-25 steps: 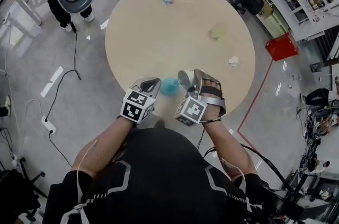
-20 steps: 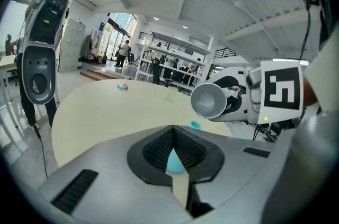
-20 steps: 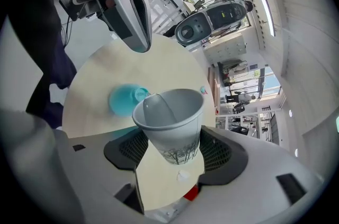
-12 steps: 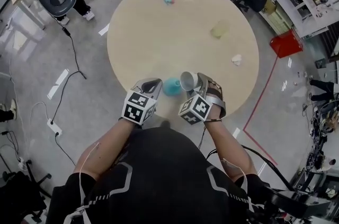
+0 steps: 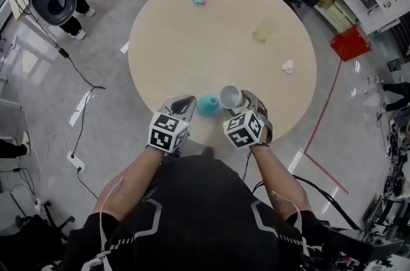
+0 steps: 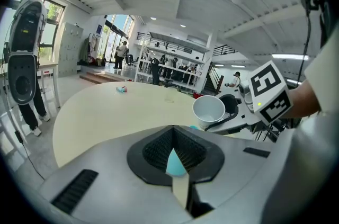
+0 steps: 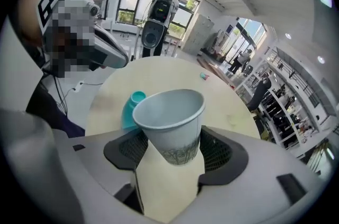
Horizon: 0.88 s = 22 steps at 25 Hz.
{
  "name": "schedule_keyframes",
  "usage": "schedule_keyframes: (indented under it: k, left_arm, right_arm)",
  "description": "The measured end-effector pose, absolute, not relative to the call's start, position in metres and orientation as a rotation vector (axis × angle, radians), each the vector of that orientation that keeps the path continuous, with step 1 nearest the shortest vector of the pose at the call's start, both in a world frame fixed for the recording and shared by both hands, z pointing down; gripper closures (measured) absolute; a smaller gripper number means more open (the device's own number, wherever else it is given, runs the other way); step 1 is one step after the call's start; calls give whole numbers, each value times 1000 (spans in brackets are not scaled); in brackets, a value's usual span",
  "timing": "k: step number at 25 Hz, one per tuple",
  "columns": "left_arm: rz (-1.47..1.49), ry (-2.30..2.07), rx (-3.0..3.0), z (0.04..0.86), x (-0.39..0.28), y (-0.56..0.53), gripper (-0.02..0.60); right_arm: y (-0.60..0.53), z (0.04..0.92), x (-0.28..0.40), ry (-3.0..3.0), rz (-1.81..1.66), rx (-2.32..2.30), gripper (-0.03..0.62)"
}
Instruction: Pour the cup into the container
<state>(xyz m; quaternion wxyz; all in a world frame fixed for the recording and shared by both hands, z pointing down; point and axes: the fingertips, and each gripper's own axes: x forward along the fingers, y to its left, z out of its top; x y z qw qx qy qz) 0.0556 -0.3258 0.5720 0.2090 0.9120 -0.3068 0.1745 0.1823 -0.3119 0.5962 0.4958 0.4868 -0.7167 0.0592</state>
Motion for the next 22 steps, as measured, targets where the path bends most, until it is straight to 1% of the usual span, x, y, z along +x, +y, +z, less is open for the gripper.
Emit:
schedule_keyframes:
  k: [5,12,22]
  left_arm:
    - [489,-854,2521,574,57,-324,581]
    - [518,-883,2485,584,59,-331,581]
    - [546,-896,2414,595,62,-337,581]
  right_arm:
    - [-308,602,192,-1785,132,1198,286]
    - [-310,612,214,-1850,229,1323,286]
    - [-301,657,258,-1838,526,1507,286]
